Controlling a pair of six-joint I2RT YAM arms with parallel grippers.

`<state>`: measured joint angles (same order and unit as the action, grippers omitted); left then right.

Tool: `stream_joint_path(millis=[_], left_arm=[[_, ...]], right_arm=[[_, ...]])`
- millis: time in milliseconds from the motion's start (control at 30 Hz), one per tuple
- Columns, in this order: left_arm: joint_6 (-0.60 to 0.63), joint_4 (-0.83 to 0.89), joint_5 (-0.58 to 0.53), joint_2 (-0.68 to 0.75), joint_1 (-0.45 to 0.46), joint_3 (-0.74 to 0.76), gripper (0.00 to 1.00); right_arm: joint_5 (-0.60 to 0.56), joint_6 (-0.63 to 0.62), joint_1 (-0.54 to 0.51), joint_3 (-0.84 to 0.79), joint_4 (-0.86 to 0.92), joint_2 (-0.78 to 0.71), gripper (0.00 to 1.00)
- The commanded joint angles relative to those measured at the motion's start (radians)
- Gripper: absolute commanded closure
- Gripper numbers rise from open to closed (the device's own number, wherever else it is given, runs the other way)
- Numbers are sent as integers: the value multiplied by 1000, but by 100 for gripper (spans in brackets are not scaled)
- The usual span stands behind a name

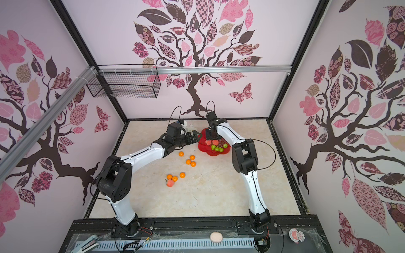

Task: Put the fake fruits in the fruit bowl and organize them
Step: 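Move the right gripper over the last stemmed peach while the left arm draws back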

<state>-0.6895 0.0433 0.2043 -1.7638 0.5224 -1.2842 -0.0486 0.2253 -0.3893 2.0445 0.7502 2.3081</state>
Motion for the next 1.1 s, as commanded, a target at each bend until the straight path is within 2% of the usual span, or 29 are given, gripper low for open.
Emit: stream_joint_path(millis=[0,200,467,633,800,933,1067], left_arm=[[16,93,-48,132,7,68,2],[-1,213,-136,360,17,231,2],[-43,392,-207,687,20,454,2],[-68,517,-272,865,21,529,2],[-121,709,-350,989,20,538,2],[-170,824,-398,1054,14,560,2],[-192,866,-369,1120,-29,596,2]], right_arm=[[3,25,-19,-72,-47,-182,46],[28,61,-115,-286,-156,-359,45],[17,118,-317,-448,-176,-477,45],[-40,158,-469,-481,-133,-487,45],[-27,245,-598,-529,-133,-496,45],[-14,307,-665,-546,-128,-480,45],[-3,372,-701,-572,-150,-466,45]])
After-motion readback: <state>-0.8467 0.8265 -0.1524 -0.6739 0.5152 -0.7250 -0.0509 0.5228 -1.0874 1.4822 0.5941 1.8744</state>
